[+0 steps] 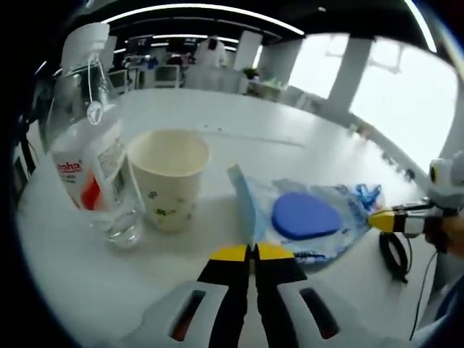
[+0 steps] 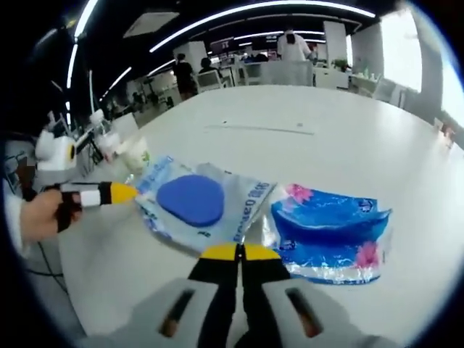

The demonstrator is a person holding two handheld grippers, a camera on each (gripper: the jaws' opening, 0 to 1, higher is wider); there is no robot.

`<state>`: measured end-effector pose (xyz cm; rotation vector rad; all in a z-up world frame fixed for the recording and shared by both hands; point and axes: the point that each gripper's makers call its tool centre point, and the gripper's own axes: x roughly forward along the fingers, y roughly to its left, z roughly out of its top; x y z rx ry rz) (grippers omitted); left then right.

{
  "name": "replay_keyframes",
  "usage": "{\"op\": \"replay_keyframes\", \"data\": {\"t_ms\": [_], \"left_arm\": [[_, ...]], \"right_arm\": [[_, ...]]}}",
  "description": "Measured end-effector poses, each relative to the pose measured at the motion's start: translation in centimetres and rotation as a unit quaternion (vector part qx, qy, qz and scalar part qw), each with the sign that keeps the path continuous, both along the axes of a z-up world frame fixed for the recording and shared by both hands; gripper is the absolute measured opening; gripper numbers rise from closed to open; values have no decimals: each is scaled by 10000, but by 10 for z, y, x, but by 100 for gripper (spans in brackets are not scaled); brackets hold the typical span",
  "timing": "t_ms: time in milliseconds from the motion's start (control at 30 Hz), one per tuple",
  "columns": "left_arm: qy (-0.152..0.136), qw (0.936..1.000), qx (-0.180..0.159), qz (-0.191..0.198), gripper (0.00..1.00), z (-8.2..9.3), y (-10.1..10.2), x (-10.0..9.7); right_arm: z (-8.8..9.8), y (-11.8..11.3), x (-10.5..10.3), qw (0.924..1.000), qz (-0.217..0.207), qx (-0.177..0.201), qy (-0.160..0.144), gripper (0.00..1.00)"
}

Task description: Arrange the tabletop items into an orderly group along one side of the table until the central work area is clear of visible clutter.

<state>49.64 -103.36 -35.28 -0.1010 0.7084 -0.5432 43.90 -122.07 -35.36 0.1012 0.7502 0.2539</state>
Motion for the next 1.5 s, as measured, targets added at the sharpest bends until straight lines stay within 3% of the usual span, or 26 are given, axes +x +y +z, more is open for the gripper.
{"op": "replay_keyframes", "data": {"t_ms": [500, 733, 900, 1167, 1233, 1300, 1500], "left_arm": [[312, 9992, 134, 232, 0, -17, 4, -6], [275, 9989, 149, 352, 0, -18, 6, -7], [216, 9989, 338, 260, 0, -18, 5, -8], [325, 9980, 74, 544, 1, -13, 7, -8], [243, 9978, 111, 611, 4, -8, 10, -7], [-71, 9979, 56, 634, 11, 6, 12, -2], [-384, 9984, -113, 402, 41, 34, 8, -10]], "right_arm": [[-12, -5, -2, 9995, -156, 218, 158, 0], [-18, -4, -3, 9998, -24, 65, 168, 0], [-17, -3, -1, 9999, 59, -90, 108, 0], [-7, -3, -1, 9999, -112, -23, 18, 2], [0, -1, 0, 9999, -68, 60, -108, 6], [7, -3, 0, 9997, -40, 12, -224, 11], [42, 1, -6, 9968, 161, 159, -767, 32]]}}
